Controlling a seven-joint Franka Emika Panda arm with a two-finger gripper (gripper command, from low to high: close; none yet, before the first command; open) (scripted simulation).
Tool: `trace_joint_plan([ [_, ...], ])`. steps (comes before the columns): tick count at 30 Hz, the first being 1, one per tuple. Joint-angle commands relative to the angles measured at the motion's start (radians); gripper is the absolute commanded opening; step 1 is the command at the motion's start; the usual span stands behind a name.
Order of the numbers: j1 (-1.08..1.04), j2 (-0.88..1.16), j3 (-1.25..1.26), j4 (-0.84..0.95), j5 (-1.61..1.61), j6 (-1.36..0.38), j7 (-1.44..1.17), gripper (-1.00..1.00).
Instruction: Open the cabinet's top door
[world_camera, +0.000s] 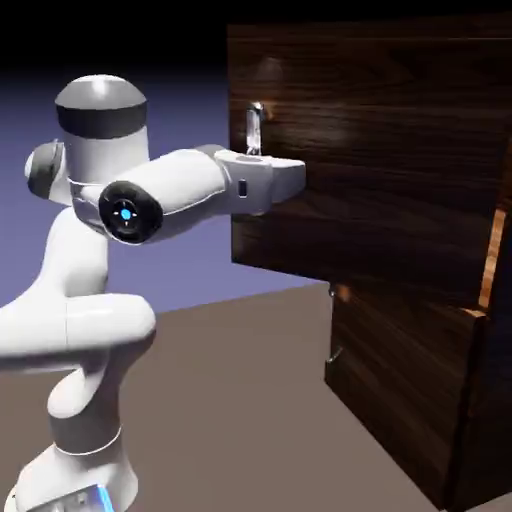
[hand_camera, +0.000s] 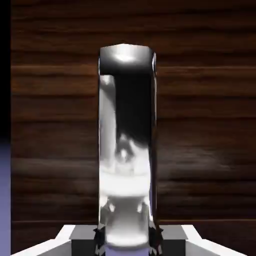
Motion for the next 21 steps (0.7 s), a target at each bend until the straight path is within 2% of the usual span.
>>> trace_joint_plan([
  [1, -0.012, -0.036, -0.002, 0.019, -0.030, -0.024, -0.029, -1.00],
  [9, -0.079, -0.326, 0.013, 0.206, -0.275, -0.161, -0.261, -1.00],
  [21, -0.077, -0.761, 0.069, 0.563, -0.599, -0.237, -0.498, -1.00],
])
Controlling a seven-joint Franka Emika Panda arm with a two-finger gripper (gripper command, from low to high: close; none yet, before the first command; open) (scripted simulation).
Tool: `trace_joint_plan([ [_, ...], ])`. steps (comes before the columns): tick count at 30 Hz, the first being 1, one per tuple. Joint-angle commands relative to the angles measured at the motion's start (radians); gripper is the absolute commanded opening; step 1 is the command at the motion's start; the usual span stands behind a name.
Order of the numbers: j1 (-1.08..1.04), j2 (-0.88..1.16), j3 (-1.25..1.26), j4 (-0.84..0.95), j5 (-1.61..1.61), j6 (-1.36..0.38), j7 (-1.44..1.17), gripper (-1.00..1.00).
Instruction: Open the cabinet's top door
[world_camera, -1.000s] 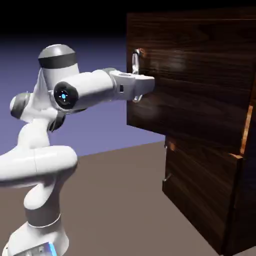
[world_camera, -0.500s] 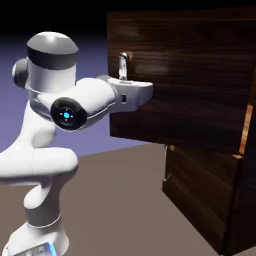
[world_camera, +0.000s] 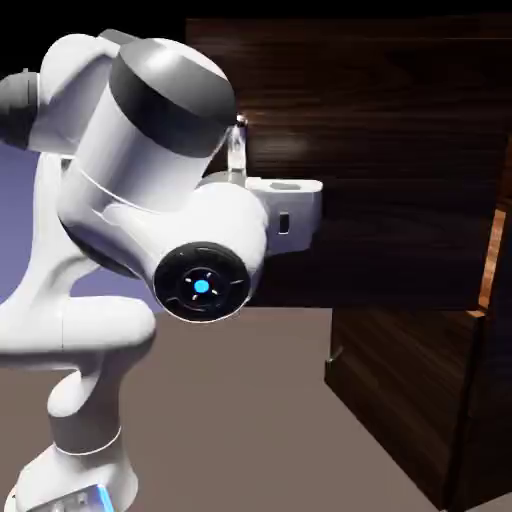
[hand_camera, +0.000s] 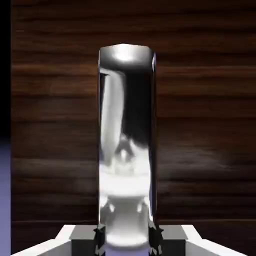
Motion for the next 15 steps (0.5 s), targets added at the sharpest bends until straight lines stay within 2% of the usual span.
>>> trace_joint_plan([
  [1, 0.004, -0.036, 0.006, 0.034, -0.021, -0.004, -0.010, -1.00],
  [15, 0.086, -0.524, 0.092, 0.536, -0.216, -0.090, 0.008, -1.00],
])
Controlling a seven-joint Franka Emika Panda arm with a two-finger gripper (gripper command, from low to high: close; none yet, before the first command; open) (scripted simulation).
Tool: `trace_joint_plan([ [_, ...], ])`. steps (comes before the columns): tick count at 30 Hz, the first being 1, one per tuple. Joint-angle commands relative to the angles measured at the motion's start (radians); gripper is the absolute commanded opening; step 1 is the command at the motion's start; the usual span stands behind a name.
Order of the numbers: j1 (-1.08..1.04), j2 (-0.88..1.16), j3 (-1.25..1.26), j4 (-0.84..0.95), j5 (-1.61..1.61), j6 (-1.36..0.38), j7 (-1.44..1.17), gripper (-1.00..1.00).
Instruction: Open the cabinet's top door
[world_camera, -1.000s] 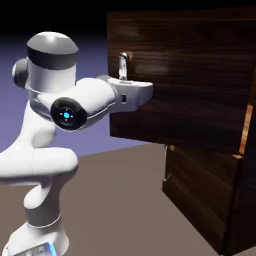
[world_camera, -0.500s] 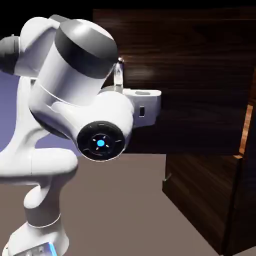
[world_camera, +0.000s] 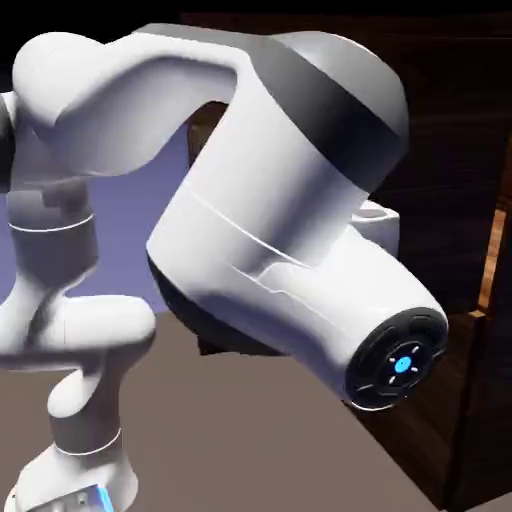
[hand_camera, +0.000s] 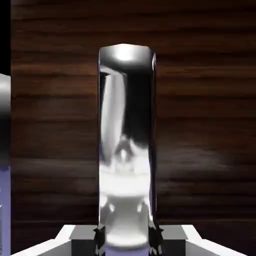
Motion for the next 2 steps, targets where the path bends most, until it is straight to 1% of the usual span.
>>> trace_joint_plan([
  [1, 0.005, -0.021, 0.005, 0.024, -0.003, -0.004, 0.008, -1.00],
  [2, 0.005, -0.021, 0.005, 0.024, -0.003, -0.004, 0.008, 1.00],
])
